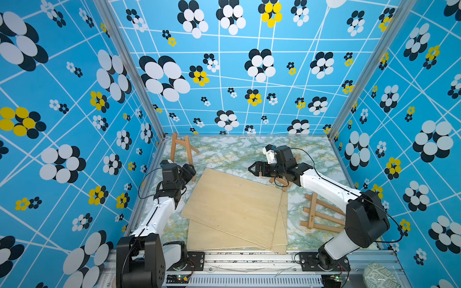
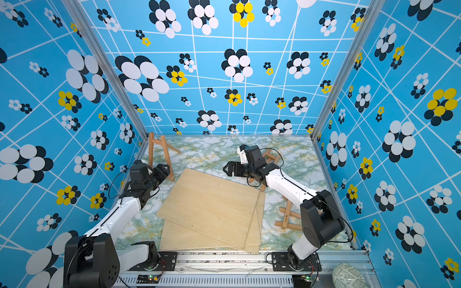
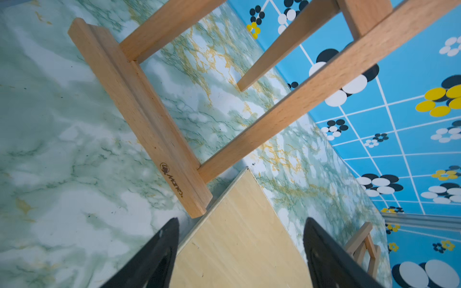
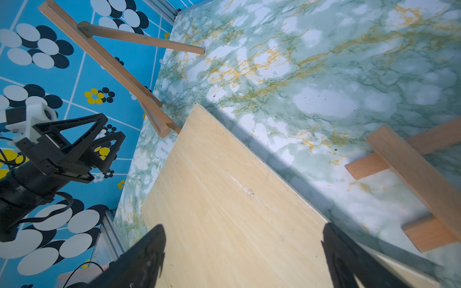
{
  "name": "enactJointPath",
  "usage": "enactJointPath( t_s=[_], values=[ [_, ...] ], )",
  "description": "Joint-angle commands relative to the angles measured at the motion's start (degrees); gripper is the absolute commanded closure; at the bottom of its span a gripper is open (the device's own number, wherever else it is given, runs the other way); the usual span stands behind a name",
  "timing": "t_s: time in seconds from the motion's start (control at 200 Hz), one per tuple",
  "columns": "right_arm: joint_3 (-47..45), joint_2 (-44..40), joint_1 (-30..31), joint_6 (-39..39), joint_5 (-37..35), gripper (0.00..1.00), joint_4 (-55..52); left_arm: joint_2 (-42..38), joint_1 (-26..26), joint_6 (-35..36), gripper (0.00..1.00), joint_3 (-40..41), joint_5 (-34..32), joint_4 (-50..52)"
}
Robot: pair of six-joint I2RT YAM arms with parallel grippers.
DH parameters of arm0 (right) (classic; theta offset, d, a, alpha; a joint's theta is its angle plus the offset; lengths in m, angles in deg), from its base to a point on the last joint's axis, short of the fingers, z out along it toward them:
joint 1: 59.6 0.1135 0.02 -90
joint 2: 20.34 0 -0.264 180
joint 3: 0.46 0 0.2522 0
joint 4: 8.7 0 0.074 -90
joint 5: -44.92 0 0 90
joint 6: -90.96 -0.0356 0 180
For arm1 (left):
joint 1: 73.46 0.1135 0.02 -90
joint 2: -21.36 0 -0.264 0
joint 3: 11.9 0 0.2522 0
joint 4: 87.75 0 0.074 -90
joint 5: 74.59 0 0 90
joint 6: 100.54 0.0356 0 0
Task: Assemble the easel
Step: Place the easel at the corner of the board, then move the easel to the corner of the board.
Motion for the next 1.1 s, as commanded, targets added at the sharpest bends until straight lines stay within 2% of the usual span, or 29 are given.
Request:
enactJointPath(
  t_s=[0.0,0.245,0.465,0.605,1.094],
  values=[
    [-1.06,-3.56,0.24,0.5,-0.71,0.01,-4.29,-2.4,-0.46,11.44,0.19,-3.32,4.85,13.11],
    [-2.81,-7.24,-0.47,-0.07,0.09,0.01,-5.91,-1.92,-0.72,23.62,0.15,-8.24,7.59,19.0],
    [-3.74,-7.2,-1.18,-0.12,5.69,0.01,-5.62,-0.64,-1.38,31.13,0.15,-8.51,8.7,14.77],
    [-3.9,-6.7,-1.52,0.94,6.19,0.01,-5.12,0.33,-1.87,36.51,0.16,-8.73,8.94,12.62],
    [-3.15,-2.39,-4.67,0.43,9.11,0.01,-2.11,6.73,-1.44,43.03,0.14,-14.37,9.98,12.42]
  ],
)
